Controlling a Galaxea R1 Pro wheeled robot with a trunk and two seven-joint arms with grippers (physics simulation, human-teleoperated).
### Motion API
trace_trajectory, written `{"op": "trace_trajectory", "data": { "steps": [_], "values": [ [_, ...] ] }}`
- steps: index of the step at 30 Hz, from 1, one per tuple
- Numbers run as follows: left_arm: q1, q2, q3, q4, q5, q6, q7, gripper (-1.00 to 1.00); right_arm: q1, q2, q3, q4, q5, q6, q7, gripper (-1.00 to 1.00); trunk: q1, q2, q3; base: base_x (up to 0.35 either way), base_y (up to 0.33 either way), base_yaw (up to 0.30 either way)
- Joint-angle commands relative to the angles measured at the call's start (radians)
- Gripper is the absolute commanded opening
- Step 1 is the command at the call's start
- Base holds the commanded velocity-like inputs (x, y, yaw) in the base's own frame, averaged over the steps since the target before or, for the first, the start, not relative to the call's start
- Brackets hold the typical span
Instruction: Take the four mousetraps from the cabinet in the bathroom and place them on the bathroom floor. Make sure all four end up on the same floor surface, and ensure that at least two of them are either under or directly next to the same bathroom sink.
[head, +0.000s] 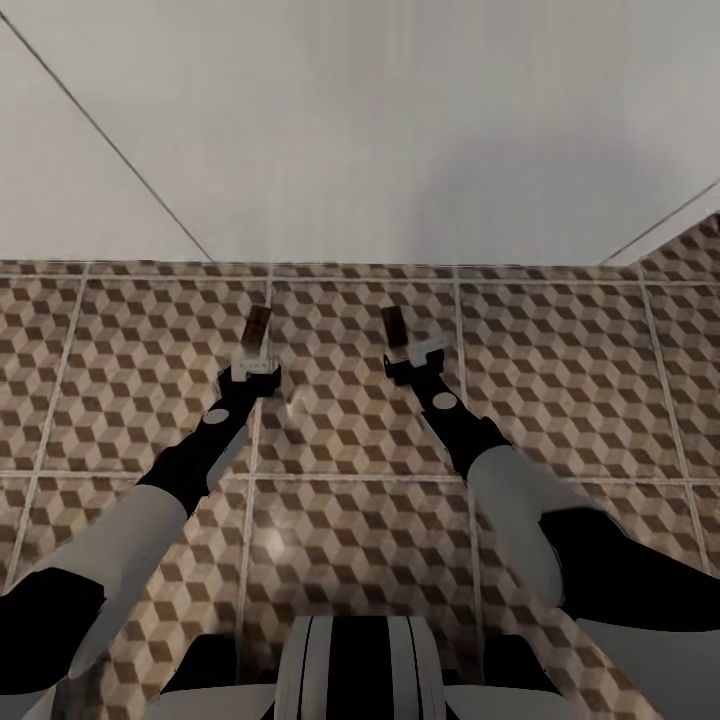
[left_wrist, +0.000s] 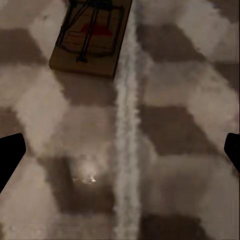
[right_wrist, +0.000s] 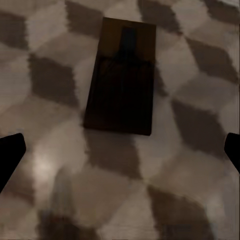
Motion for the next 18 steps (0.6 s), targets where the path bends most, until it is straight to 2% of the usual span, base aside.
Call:
{"op": "trace_trajectory", "data": {
  "steps": [1, 18],
  "values": [
    [-0.001, 0.001, -0.008, 0.000, 0.010, -0.003, 0.009, 1.00, -0.001, 0.000, 0.003, 0.001, 0.007, -0.001, -0.007, 1.00, -0.001, 0.000, 0.000, -0.333, 0.000, 0.000],
    [0.000, -0.005, -0.008, -0.001, 0.010, -0.003, 0.009, 1.00, -0.001, 0.000, 0.003, 0.001, 0.007, -0.003, -0.007, 1.00, -0.001, 0.000, 0.000, -0.335, 0.000, 0.000]
  ]
}}
